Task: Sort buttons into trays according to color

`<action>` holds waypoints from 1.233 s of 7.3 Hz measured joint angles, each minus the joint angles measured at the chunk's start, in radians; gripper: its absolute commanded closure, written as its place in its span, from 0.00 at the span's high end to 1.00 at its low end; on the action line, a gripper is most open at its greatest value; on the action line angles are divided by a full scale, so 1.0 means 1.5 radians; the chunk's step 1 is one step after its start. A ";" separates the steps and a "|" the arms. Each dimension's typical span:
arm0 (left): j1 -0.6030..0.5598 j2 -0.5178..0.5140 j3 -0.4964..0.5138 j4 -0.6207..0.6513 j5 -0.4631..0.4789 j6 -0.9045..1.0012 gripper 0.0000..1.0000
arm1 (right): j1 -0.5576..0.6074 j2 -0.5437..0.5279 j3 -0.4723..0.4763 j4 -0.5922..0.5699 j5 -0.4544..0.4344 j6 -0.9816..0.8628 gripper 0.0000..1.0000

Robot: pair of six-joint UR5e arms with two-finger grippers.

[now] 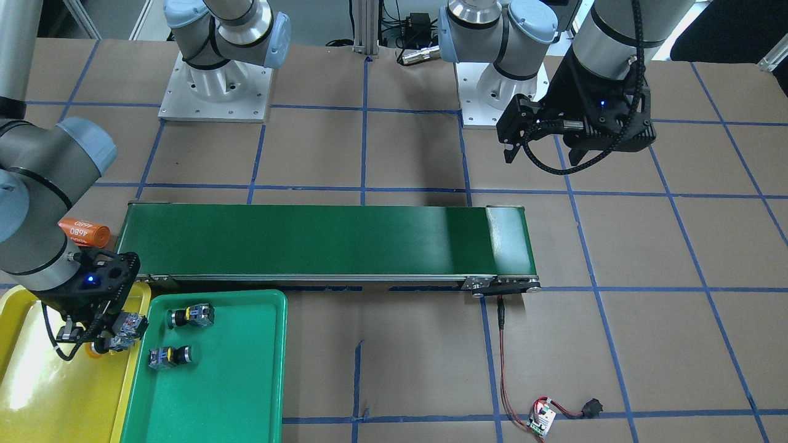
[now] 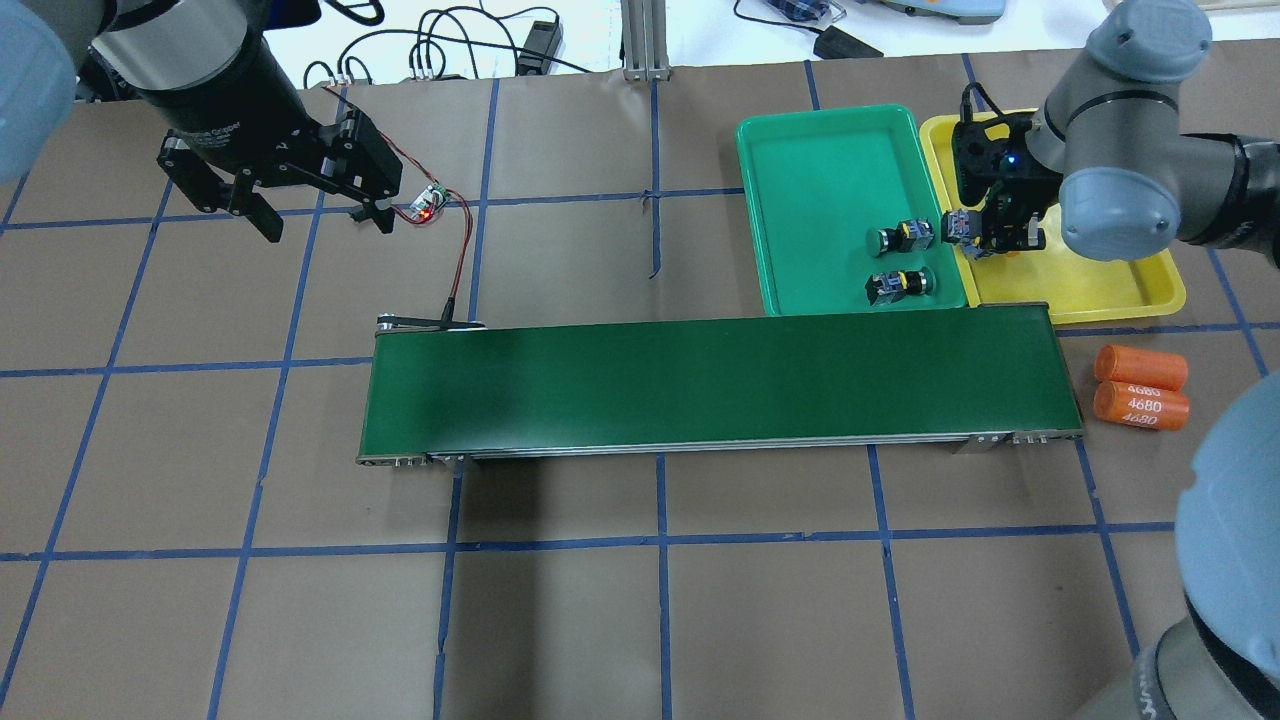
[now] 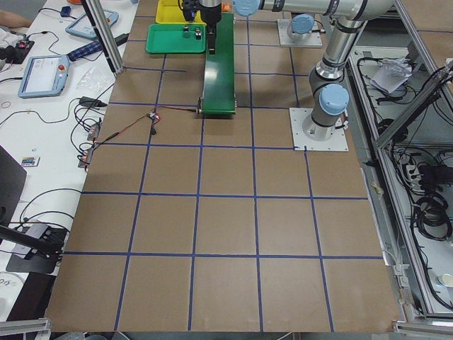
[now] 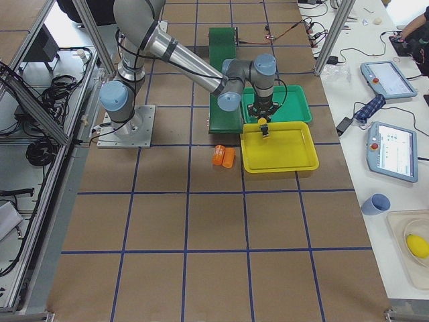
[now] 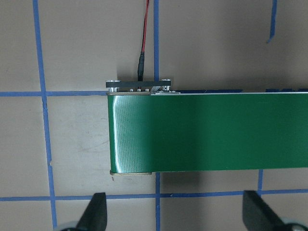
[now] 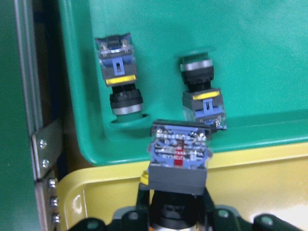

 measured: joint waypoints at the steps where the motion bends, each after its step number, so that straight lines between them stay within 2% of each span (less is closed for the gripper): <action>1: 0.000 -0.001 0.000 0.000 0.000 0.000 1.00 | -0.007 0.002 -0.001 -0.002 -0.003 -0.013 1.00; 5: 0.000 -0.002 0.000 0.000 -0.001 0.000 1.00 | -0.044 -0.020 -0.007 0.019 -0.001 -0.062 1.00; 7: 0.000 -0.001 0.000 0.000 -0.001 0.000 1.00 | -0.036 -0.091 -0.009 0.109 0.001 -0.043 1.00; 9: 0.000 0.000 0.000 0.000 -0.001 0.001 1.00 | 0.007 -0.160 -0.013 0.186 0.001 0.048 1.00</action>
